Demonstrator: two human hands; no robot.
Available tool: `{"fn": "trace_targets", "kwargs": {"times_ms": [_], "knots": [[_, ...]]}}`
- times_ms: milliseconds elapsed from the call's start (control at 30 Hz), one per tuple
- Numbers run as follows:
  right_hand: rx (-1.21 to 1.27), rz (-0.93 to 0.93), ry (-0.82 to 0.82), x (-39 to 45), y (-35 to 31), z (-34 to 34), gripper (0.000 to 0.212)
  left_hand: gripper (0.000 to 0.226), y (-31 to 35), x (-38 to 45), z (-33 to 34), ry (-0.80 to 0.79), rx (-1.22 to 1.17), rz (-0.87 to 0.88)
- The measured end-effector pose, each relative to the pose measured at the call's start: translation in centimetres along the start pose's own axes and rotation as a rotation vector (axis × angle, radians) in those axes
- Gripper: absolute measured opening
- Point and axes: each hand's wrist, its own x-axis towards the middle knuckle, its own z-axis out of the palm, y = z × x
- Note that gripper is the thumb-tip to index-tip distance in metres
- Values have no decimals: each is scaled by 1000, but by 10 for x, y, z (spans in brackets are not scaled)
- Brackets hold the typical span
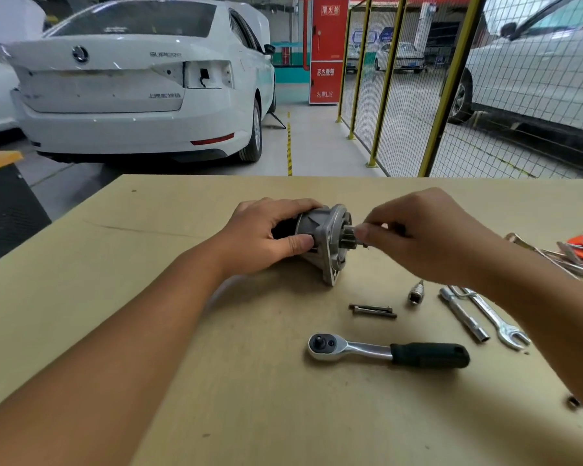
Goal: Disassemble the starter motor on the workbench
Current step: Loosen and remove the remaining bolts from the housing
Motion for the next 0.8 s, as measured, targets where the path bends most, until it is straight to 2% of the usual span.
{"fn": "trace_targets", "kwargs": {"times_ms": [133,300,433,600,667,800], "knots": [[35,57,-134,0,-1,11,27,52,-1,-1,4,24,-7,5],[131,67,-147,-2,-2,9,16,62,-6,-2,2,19,-49,-10],[256,116,-311,-4,5,0,12,63,-11,-3,2,17,-142,-29],[327,168,-239,-1,-5,18,20,63,-12,-4,3,48,-158,-16],[462,270,-266,-3,-5,20,22,63,-11,-4,4,55,-164,-9],[883,535,-341,-5,-6,20,26,64,-11,-4,4,56,-158,-7]]}}
